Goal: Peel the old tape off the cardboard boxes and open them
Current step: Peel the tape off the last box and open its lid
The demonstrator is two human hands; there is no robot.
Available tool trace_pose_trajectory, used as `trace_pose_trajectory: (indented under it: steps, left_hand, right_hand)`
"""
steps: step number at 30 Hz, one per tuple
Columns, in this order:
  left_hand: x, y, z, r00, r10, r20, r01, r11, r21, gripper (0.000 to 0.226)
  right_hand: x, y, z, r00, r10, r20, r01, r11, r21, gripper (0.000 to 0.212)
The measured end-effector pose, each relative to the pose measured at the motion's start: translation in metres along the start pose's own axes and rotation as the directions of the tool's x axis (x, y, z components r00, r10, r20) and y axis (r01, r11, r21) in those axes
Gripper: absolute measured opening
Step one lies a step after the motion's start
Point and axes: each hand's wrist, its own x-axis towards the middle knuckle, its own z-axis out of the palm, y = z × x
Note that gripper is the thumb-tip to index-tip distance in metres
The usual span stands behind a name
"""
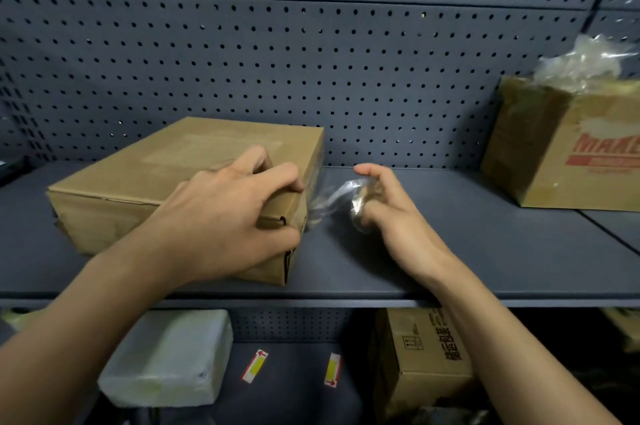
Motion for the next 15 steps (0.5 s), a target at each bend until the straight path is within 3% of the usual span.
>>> trace_pose_trajectory:
  steps: [5, 10, 15]
  left_hand:
    - [-0.001, 0.001, 0.0, 1.0, 0.004, -0.003, -0.004, 1.0, 0.002, 0.045]
    - [-0.001, -0.001, 0.0, 0.999, 0.036, -0.004, -0.036, 0.999, 0.016, 0.052]
    - [0.0, -0.004, 0.001, 0.998, 0.067, -0.016, -0.067, 0.998, 0.019, 0.053]
  right_hand:
    - [-0.004, 0.003, 0.0, 0.97, -0.095, 0.224, 0.156, 0.949, -0.275, 0.073]
    - [0.002, 0.001, 0.002, 0.976, -0.164, 0.144, 0.2, 0.937, -0.285, 0.087]
    - [0.021, 0.003, 0.009, 0.973, -0.162, 0.164, 0.193, 0.961, -0.198, 0.098]
